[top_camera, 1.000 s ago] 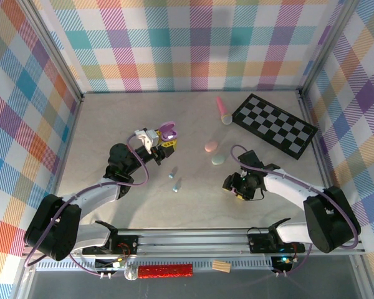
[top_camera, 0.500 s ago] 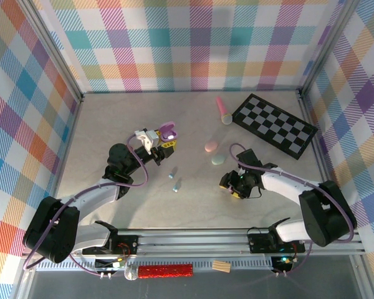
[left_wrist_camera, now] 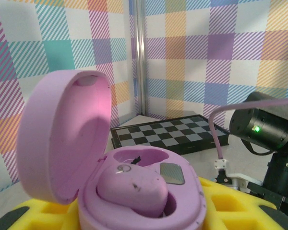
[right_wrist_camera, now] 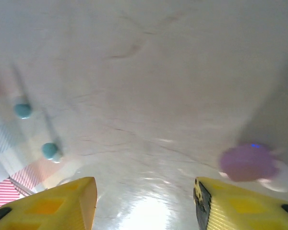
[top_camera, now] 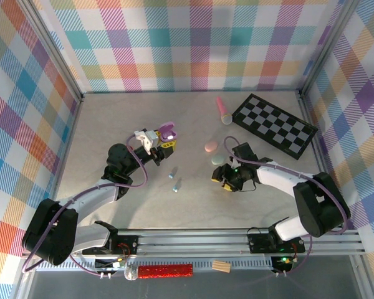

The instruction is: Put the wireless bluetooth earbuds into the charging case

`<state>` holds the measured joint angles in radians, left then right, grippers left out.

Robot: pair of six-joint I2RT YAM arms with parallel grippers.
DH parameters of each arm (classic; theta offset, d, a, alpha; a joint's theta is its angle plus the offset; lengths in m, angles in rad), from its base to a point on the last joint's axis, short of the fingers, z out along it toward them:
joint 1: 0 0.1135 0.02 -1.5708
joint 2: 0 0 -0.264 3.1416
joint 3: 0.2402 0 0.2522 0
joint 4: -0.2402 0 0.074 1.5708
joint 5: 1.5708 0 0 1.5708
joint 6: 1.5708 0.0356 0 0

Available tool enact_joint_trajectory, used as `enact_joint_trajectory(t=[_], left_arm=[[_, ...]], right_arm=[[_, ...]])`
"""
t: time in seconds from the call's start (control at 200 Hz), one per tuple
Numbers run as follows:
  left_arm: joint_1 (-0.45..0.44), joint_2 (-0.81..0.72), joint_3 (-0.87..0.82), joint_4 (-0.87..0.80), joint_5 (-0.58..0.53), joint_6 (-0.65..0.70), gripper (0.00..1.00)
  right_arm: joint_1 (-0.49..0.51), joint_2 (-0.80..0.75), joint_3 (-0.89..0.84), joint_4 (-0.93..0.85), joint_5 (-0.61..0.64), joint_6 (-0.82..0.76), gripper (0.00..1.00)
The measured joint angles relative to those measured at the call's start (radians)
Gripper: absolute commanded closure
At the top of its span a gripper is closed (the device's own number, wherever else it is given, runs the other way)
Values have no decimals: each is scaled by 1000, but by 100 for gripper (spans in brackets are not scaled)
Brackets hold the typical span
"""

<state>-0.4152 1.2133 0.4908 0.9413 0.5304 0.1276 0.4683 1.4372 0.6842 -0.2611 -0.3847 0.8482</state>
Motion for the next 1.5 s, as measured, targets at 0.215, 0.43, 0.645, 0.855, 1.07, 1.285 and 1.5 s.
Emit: enact_joint_trajectory(t=[0.215, 0.43, 0.645, 0.855, 1.07, 1.285, 1.5], left_arm=[[0, -9, 0, -2, 0, 4, 59], [5, -12, 0, -7, 3, 12, 59], [5, -29, 0, -24, 8, 15, 59], [3, -42, 0, -32, 14, 15, 59], [-8, -58, 0, -52, 23, 15, 59], [-9, -59, 0, -53, 23, 16, 59], [-9, -59, 0, -53, 23, 19, 59]], right_arm=[[3, -60, 20, -27, 40, -66, 40], [-31, -104, 33, -71, 92, -159, 38], [-134, -107, 28, -52, 81, -230, 38], [-220, -69, -3, 22, -14, -283, 39], [-220, 36, -3, 33, -84, -304, 38], [-214, 47, -45, 27, -118, -303, 38], [-187, 41, -66, 19, -126, -303, 39]])
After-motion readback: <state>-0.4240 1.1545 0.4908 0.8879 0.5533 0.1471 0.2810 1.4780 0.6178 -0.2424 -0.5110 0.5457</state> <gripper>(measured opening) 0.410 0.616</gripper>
